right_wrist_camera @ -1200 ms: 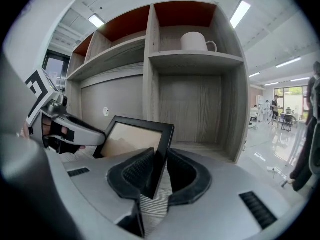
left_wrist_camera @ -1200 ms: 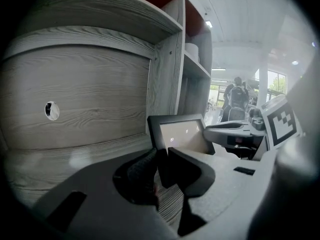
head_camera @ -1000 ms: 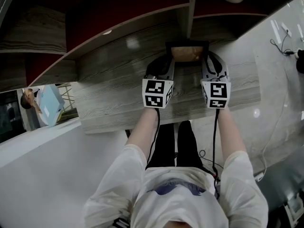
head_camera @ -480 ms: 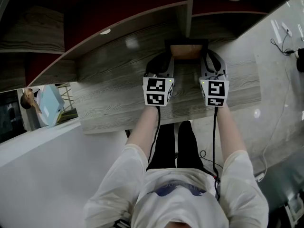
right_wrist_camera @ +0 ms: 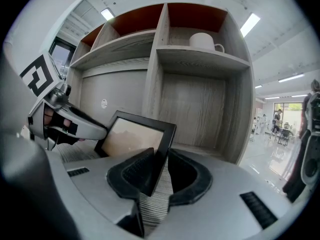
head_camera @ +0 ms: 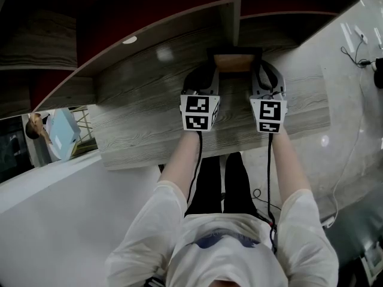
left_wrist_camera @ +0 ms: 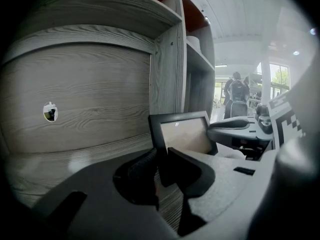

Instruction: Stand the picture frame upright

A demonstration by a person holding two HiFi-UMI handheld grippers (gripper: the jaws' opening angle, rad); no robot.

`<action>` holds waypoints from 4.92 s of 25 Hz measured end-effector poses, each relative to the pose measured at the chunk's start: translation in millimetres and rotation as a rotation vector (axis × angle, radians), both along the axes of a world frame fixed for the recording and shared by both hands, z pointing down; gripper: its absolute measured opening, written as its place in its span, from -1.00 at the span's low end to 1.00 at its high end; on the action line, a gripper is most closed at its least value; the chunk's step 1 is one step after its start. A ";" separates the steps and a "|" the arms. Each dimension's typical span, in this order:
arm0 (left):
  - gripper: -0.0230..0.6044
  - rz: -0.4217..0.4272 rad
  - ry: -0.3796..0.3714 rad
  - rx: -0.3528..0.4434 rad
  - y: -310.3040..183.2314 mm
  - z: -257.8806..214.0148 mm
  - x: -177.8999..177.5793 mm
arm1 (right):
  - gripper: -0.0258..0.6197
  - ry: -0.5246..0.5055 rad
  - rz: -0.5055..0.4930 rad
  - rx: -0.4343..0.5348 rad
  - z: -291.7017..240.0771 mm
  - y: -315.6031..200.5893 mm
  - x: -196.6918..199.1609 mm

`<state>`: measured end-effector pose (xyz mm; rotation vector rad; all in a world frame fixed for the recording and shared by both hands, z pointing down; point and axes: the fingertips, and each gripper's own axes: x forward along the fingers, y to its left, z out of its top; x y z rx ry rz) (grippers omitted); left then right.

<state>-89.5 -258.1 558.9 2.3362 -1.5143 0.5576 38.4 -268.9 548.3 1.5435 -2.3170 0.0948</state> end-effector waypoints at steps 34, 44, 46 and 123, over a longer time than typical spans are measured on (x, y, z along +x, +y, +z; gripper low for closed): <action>-0.67 -0.011 -0.062 0.051 -12.5 6.5 1.6 | -0.62 0.028 -0.018 -0.001 5.3 -3.7 -0.3; -0.66 -0.021 -0.084 0.080 -13.3 3.4 -0.6 | -0.55 0.014 -0.011 0.003 4.0 0.3 0.5; -0.66 -0.021 -0.077 0.083 -13.3 3.0 -0.8 | -0.55 0.015 -0.008 0.004 3.9 0.2 0.6; -0.91 0.019 0.109 0.408 110.7 -284.6 -38.1 | -0.93 -0.079 0.112 0.232 -286.8 132.7 -19.1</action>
